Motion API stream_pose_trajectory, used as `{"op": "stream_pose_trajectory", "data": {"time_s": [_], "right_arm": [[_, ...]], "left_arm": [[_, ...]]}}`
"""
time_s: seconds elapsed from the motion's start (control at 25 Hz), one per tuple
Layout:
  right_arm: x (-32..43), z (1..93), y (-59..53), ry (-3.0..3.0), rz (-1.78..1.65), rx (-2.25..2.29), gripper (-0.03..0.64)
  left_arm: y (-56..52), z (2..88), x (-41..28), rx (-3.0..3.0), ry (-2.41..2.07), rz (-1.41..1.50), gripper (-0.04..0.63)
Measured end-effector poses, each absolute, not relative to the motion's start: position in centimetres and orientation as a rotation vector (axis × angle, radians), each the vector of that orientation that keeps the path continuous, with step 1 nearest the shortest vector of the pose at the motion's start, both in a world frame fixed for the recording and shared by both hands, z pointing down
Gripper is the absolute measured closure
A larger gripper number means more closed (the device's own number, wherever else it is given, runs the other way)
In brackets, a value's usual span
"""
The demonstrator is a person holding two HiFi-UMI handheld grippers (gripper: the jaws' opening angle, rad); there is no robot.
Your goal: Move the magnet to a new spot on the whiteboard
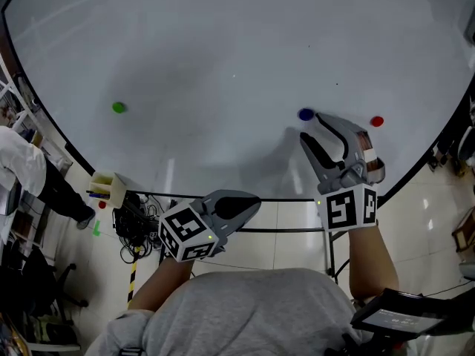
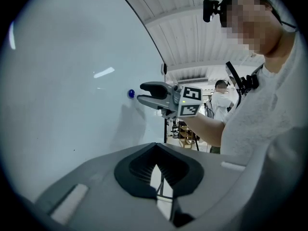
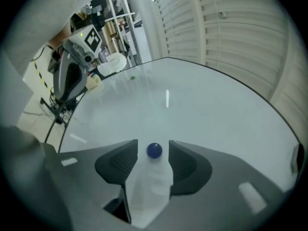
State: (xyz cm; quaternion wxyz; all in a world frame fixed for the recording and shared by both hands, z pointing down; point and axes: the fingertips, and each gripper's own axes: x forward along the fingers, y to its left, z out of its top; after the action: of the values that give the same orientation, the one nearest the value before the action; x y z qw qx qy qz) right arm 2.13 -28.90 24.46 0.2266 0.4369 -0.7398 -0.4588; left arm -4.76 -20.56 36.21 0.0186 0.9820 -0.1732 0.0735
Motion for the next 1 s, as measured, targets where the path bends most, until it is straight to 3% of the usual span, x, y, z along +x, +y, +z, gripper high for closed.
{"op": "stream_pose_trajectory", "data": {"time_s": [0.08,0.16,0.2,0.32,1.0], "right_arm": [[1.3,25.9,-26.1,-2.335,-1.092,1.123,0.454],[0.6,30.0,-23.4,-2.708,-0.660,0.949,0.520],[0.5,32.4,-22.5,-2.829,-0.425,0.867,0.590],[0.8,37.4,-21.6,-2.927,-0.040,0.815,0.612],[-2.1,40.7,-16.2,-2.901,0.119,0.724,0.612]], "left_arm": [[-20.4,36.0,-4.9,3.059,-0.536,0.221,0.614],[-20.3,36.0,-5.1,3.064,-0.541,0.217,0.614],[-20.2,36.2,-5.2,3.065,-0.543,0.216,0.614],[-20.1,36.5,-5.4,3.062,-0.537,0.224,0.614],[-17.5,38.7,-6.3,2.980,-0.560,0.198,0.614]]}}
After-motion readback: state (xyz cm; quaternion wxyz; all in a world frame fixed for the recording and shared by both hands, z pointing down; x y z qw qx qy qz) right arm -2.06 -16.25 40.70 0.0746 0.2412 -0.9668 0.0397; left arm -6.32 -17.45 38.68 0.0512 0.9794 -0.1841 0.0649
